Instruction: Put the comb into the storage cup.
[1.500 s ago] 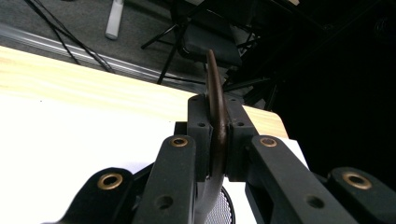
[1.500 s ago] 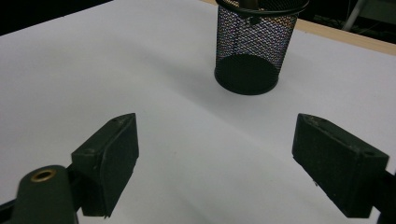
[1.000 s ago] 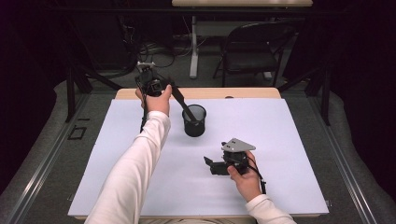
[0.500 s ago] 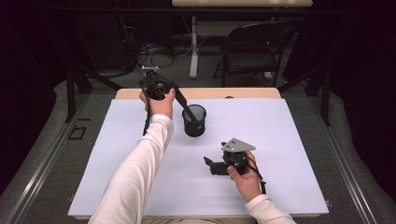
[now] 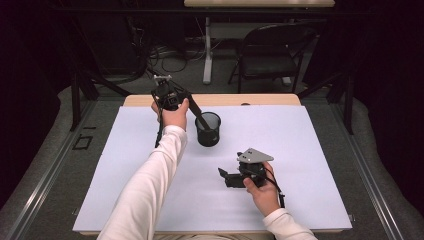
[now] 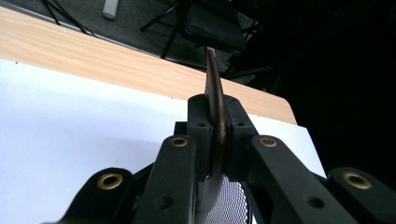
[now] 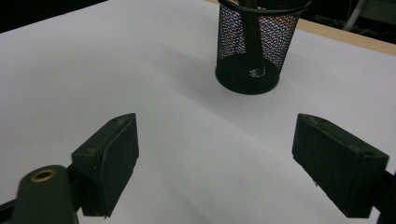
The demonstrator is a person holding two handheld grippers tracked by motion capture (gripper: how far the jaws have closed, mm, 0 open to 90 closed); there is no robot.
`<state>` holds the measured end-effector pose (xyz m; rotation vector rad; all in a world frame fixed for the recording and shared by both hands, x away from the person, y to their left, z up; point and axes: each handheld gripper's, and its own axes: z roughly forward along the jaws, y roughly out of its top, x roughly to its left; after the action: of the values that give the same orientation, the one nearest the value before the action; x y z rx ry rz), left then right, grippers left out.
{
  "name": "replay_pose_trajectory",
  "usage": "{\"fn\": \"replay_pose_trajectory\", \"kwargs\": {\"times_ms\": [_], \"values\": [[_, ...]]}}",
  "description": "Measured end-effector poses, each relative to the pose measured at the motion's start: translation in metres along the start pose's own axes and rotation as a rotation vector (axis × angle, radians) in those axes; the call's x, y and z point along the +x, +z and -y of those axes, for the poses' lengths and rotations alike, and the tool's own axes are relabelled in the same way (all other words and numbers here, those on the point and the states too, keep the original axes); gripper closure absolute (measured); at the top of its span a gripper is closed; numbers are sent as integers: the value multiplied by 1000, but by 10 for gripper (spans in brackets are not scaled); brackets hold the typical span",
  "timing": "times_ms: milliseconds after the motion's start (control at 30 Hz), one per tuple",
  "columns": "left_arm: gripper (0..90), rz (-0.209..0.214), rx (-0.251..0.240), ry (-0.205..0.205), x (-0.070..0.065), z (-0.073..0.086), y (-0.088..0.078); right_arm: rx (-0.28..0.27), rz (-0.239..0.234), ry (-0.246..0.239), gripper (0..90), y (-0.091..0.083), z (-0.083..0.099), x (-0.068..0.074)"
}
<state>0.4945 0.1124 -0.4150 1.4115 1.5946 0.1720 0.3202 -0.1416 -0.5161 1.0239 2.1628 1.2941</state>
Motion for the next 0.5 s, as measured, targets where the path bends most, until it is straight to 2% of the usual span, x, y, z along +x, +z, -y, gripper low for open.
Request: {"fn": "replay_pose_trajectory", "kwargs": {"times_ms": [500], "values": [[838, 3, 4, -5, 3, 5, 5, 1, -2, -2, 146, 0, 0, 0]]}}
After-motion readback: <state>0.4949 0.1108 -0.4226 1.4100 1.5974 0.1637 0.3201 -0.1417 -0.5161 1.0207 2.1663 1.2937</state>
